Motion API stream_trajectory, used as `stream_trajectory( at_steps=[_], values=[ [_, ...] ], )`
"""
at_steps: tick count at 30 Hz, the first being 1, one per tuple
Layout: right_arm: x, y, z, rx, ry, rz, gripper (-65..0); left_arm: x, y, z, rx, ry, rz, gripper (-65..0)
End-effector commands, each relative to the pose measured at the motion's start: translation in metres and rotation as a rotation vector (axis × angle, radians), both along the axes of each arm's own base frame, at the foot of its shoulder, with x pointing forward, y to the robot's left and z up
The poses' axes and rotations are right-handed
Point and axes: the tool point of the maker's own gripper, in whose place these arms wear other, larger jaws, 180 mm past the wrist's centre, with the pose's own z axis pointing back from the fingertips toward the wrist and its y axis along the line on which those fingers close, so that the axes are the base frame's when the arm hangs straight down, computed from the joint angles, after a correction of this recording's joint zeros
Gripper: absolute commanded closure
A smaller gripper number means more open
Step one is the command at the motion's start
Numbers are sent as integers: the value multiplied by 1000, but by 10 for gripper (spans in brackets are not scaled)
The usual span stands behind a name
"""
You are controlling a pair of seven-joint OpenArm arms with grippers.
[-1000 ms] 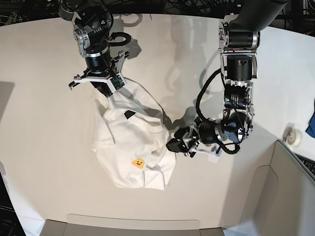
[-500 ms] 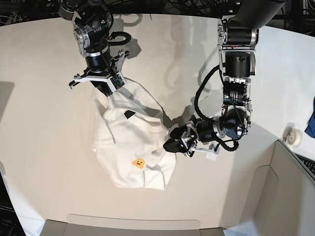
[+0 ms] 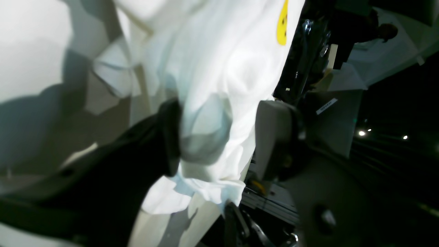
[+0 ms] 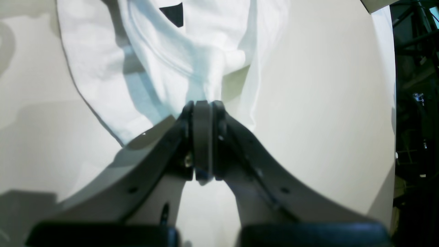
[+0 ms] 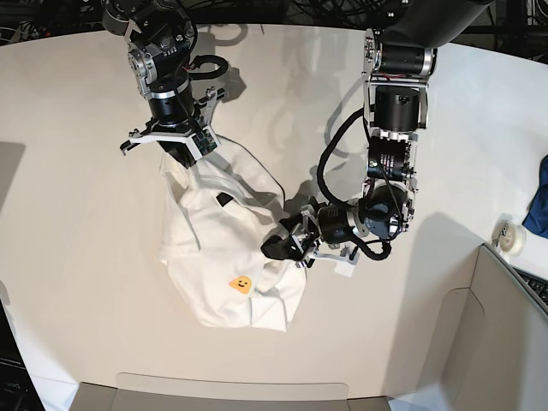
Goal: Layout the t-shirt on the table in an organized manner, then fold the t-shirt properly
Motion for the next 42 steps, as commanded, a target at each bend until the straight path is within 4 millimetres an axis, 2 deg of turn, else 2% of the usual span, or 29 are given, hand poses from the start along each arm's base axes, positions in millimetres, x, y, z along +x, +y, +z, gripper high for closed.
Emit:
stream_trajectory(
  at_steps=[1, 4, 5, 9, 13, 14, 17, 21, 23, 25, 30, 33, 38, 42],
  values=[
    [7, -1, 14, 1, -58, 3, 0, 14, 1, 23, -34, -53, 22, -196],
    [7, -1, 13, 0, -57, 2, 0, 23, 9, 24, -30, -69, 75, -16],
    [8, -1, 14, 0, -58, 2, 0, 24, 9, 25, -28, -82, 79, 0],
    [11, -5, 18, 0, -73, -9, 0, 30, 14, 36, -29, -139, 93, 0],
    [22, -13, 30, 5, -113, -39, 0, 38, 30, 51, -123, -147, 154, 0],
    [26, -13, 35, 7, -130, -39, 0, 39, 31, 60, -147, -161, 156, 0],
    [38, -11, 53, 18, -181, -40, 0, 48, 38, 105, -172, -269, 125, 0],
    [58, 4, 84, 84, -267, -48, 0, 47, 41, 163, -202, -414, 83, 0],
    [71, 13, 102, 121, -317, -50, 0, 47, 49, 187, -186, -486, 80, 0],
    [81, 25, 121, 175, -361, -53, 0, 48, 52, 206, -175, -542, 78, 0],
    [101, 51, 165, 291, -457, -54, 0, 54, 70, 239, -126, -629, 88, 0],
    [111, 63, 183, 338, -494, -49, 0, 59, 82, 258, -98, -676, 97, 0],
    [131, 89, 216, 424, -542, -38, 0, 66, 111, 303, -32, -779, 130, 0],
    [148, 118, 246, 492, -597, -2, 0, 68, 139, 345, 27, -866, 169, 0]
  ],
)
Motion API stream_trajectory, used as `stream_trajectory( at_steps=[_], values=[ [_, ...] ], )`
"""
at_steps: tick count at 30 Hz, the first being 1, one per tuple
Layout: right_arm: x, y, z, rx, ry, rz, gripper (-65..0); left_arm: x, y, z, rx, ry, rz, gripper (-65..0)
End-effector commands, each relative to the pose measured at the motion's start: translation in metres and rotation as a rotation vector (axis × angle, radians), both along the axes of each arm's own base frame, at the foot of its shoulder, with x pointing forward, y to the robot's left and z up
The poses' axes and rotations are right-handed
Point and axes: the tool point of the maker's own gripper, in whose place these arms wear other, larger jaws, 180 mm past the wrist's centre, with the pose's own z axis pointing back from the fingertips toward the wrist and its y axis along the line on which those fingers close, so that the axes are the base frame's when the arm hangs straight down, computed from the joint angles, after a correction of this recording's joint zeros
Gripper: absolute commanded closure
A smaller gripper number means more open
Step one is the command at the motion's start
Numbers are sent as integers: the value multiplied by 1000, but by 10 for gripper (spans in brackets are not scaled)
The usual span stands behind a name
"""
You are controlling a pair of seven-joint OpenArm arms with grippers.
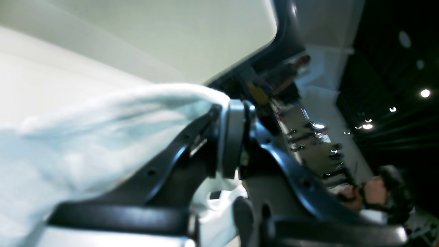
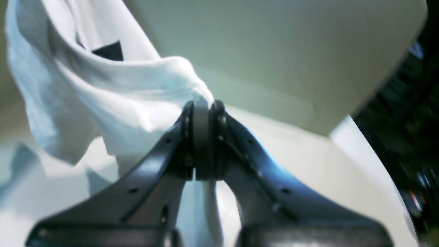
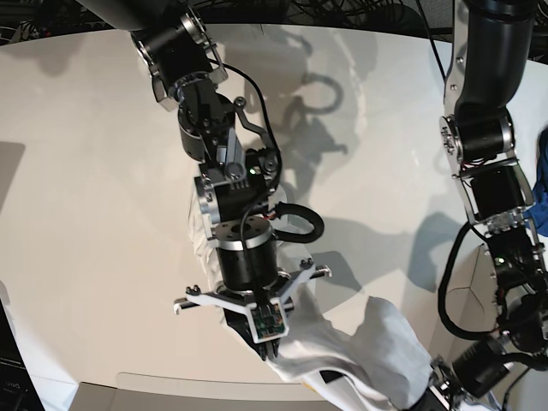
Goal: Layout the t-shirt on the table in an organized manner, then fold the t-shirt properly
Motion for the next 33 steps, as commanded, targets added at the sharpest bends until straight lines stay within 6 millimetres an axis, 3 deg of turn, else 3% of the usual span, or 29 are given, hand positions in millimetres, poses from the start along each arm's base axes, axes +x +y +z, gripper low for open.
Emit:
stream_trajectory(
  at_steps=[1, 3, 6, 10, 13, 18, 26, 33],
  values=[
    [5, 2, 26, 6, -87, 1, 0, -6, 8, 42, -18, -92, 2, 0],
    [14, 7, 35, -12, -120, 10, 0, -8, 22, 63, 3, -134, 32, 0],
    [15, 35, 55, -54, -193, 75, 0, -8, 34, 84, 13, -168, 57, 0],
    [12, 54, 74, -47, -266, 103, 0, -10, 74, 111, -17, -206, 132, 0],
    [6, 68, 89, 12, -304, 166, 0, -17, 109, 128, -57, -233, 196, 0],
    [-3, 78, 112, 145, -360, 258, 0, -33, 142, 155, -92, -297, 260, 0],
    [-47, 99, 159, 226, -507, 411, 0, -69, 192, 196, -122, -411, 370, 0],
    [-93, 109, 199, 259, -631, 525, 0, -100, 216, 238, -120, -515, 434, 0]
  ],
)
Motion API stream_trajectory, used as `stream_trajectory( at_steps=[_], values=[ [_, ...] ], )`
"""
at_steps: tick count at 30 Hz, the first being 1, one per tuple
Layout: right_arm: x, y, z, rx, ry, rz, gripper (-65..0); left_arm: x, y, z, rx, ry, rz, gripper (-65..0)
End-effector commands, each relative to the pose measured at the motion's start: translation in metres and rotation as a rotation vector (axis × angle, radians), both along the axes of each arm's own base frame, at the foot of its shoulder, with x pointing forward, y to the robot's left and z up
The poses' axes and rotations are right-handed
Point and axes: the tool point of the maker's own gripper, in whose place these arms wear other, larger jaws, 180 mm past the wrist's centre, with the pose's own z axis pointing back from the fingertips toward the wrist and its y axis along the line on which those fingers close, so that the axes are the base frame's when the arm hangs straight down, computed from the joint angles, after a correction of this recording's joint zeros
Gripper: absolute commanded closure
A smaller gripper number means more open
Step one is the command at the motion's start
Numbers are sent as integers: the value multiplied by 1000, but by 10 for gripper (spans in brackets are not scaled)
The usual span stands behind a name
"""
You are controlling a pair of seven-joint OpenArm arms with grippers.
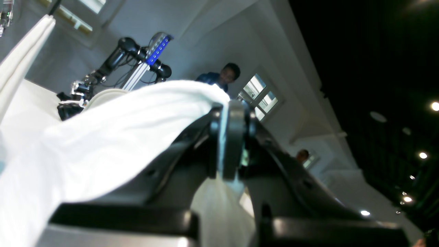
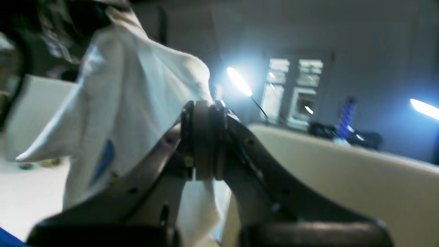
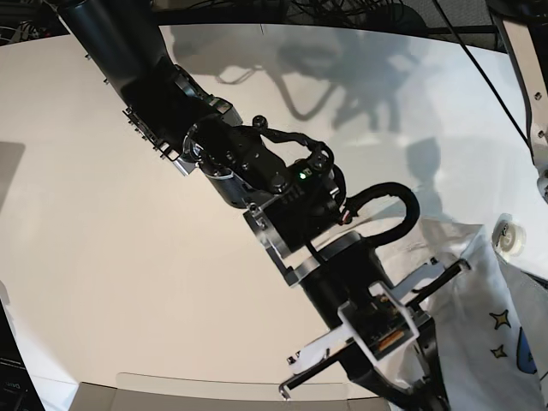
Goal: Layout the t-shirt on the table in an organized manner, then fold the t-shirt properly
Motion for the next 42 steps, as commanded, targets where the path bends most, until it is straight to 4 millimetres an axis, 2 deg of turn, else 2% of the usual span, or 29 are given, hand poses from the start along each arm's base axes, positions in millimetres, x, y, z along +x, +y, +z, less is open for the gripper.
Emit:
stream_trajectory(
  at_steps=[1, 12, 17, 21, 24, 30, 34, 37, 39, 42],
  values=[
    [-13, -9, 26, 58, -76, 2, 0, -23, 16, 34, -42, -104, 43, 0],
    [-54, -20, 66, 124, -201, 73, 0, -18, 11, 33, -43, -98, 31, 0],
    [-63, -17, 79, 148, -202, 155, 0, -6, -7, 29, -60, -94, -20, 0],
    [-81, -18, 99, 191, -273, 230, 0, 27, -37, 13, -67, -25, -85, 0],
    [-85, -21, 112, 222, -277, 254, 0, 51, -63, 4, -70, 13, -113, 0],
    [-90, -24, 126, 248, -292, 264, 0, 76, -128, -5, -63, 38, -218, 0],
    [-83, -25, 117, 255, -256, 256, 0, 81, -168, -7, -86, 41, -317, 0],
    [-69, -27, 97, 269, -182, 239, 0, 82, -186, -7, -95, 41, -358, 0],
    [-51, -36, 80, 300, -105, 208, 0, 82, -191, -7, -98, 40, -370, 0],
    [-21, -59, 48, 325, -1, 123, 0, 93, -195, -40, -121, 101, -379, 0]
  ],
)
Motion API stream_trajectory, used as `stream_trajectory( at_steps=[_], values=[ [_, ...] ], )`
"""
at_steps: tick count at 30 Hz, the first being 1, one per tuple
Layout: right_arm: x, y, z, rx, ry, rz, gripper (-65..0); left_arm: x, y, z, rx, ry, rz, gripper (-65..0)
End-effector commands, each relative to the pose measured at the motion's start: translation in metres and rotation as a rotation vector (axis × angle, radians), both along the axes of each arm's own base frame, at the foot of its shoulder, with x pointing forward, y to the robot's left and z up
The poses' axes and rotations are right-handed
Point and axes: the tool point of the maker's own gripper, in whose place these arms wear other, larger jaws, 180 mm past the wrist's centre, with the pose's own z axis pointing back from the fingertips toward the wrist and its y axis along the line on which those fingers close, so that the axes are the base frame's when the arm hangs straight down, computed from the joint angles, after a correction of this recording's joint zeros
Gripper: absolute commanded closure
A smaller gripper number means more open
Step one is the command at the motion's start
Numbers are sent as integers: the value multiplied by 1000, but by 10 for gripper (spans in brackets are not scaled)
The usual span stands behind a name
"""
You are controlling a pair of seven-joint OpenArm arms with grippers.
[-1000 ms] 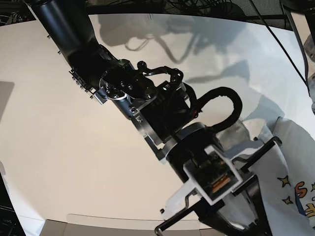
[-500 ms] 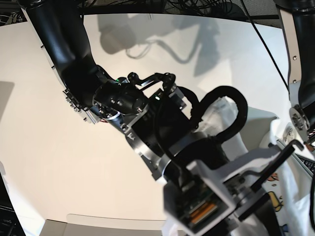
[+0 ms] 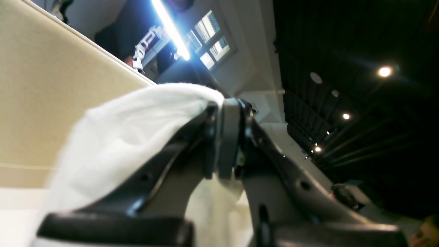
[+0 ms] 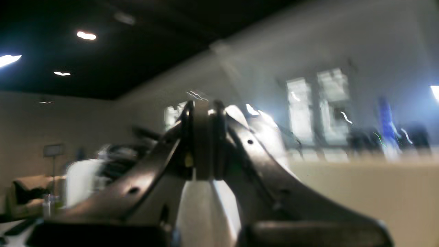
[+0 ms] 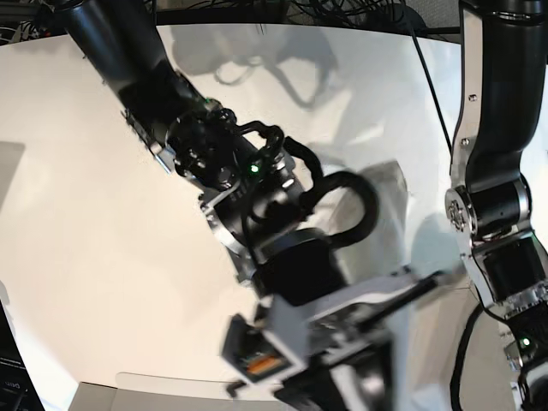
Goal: Layout the t-shirt on the table in an organized manner, then fold the t-shirt properly
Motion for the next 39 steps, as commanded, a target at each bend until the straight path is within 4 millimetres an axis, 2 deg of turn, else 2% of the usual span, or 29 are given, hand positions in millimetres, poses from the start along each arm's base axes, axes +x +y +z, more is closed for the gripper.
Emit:
stream_trajectory(
  at_steps=[1, 3, 7, 9, 12, 14, 16, 22, 25, 27, 30, 32, 34, 37, 39],
  values=[
    [5, -20, 1, 12, -21, -55, 0, -3, 1, 9, -17, -21, -2, 0],
    [26, -44, -25, -19, 41, -132, 0, -4, 12, 1, -35, -13, 17, 0],
    [50, -87, -61, -34, 137, -252, 0, -13, 59, -16, -32, 13, 80, 0],
    [55, -102, -68, -15, 165, -286, 0, -18, 87, -22, -25, 26, 127, 0],
    [59, -113, -66, 3, 173, -312, 0, -25, 114, -31, -43, 39, 162, 0],
    [64, -110, -67, -15, 207, -303, 0, -28, 129, -40, -31, 57, 195, 0],
    [66, -100, -58, -38, 227, -276, 0, -31, 140, -43, -20, 65, 222, 0],
    [61, -44, -41, -72, 323, -120, 0, -48, 187, -47, 45, 91, 334, 0],
    [53, -15, -31, -111, 303, -62, 0, -54, 202, -52, 75, 107, 374, 0],
    [48, -6, -32, -128, 295, -44, 0, -62, 207, -58, 118, 118, 400, 0],
    [47, -1, -42, -141, 316, -32, 0, -64, 204, -95, 180, 186, 407, 0],
    [50, -2, -57, -139, 357, -33, 0, -70, 205, -134, 218, 259, 411, 0],
    [57, -12, -75, -172, 382, -78, 0, -80, 200, -180, 259, 343, 402, -1],
    [67, -31, -97, -227, 402, -171, 0, -98, 179, -231, 344, 434, 359, -77],
    [74, -47, -110, -268, 407, -241, 0, -113, 152, -260, 383, 475, 287, -139]
  ],
)
